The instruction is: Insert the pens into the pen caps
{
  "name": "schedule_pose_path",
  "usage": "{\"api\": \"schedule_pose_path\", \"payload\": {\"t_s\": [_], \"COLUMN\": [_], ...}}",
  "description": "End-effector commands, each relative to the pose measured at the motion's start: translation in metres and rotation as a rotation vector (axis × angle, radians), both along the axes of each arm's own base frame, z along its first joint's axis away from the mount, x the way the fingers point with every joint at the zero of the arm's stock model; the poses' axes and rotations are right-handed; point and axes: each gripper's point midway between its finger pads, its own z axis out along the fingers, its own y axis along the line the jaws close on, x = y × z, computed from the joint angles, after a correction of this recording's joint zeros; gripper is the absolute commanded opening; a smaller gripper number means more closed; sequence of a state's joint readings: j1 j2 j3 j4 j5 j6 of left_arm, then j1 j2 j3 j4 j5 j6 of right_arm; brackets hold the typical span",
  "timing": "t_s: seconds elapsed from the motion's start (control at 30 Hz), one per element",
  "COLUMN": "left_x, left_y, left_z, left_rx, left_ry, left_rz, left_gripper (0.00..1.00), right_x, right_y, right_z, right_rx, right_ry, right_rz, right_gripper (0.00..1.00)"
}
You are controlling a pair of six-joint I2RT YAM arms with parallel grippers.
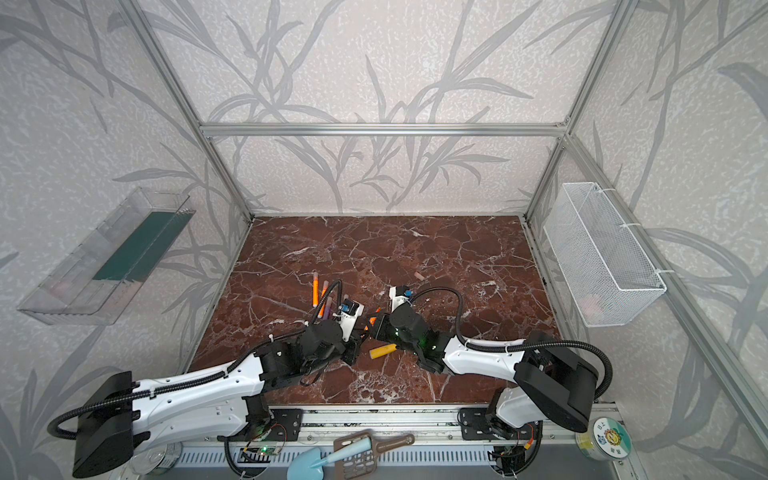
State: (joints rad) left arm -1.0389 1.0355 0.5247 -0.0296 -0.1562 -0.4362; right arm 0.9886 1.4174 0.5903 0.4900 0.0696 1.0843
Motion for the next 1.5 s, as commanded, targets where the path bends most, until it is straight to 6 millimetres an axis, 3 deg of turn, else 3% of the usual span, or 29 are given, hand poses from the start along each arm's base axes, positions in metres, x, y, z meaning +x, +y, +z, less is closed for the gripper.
{"api": "schedule_pose_path", "payload": {"t_s": [0.0, 0.47, 0.7, 0.83, 1.03, 1.27, 1.37, 1.47], "left_x": [0.000, -0.002, 0.000, 0.003, 0.007, 0.011, 0.011, 0.012], "left_y": [-0.003, -0.005, -0.007, -0.010, -0.014, -0.013, -0.013, -0.015], "left_z": [0.008, 0.004, 0.000, -0.002, -0.005, -0.007, -0.008, -0.009], "left_rx": [-0.016, -0.013, -0.015, -0.015, -0.016, -0.016, -0.017, -0.020], "left_ry": [-0.022, -0.016, -0.021, -0.028, -0.035, -0.048, -0.049, -0.046], "left_rz": [-0.017, -0.036, -0.035, -0.028, -0.021, -0.001, 0.001, -0.003], "left_gripper": [0.09, 0.11, 0.36, 0.40, 0.40, 0.17, 0.16, 0.23], "right_x": [0.004, 0.007, 0.004, 0.002, 0.001, 0.001, 0.001, 0.000], "right_y": [0.005, -0.002, 0.001, 0.004, 0.009, 0.011, 0.010, 0.012], "right_z": [0.008, 0.007, 0.006, 0.005, 0.005, 0.001, 0.002, 0.005], "right_rx": [0.000, -0.029, 0.001, 0.037, 0.086, 0.106, 0.122, 0.144], "right_ry": [-0.014, -0.024, -0.004, 0.010, 0.028, 0.041, 0.043, 0.043], "right_rz": [-0.005, -0.033, -0.020, -0.018, -0.012, -0.017, -0.023, -0.018], "right_gripper": [0.32, 0.14, 0.04, 0.03, 0.02, 0.00, 0.00, 0.00]}}
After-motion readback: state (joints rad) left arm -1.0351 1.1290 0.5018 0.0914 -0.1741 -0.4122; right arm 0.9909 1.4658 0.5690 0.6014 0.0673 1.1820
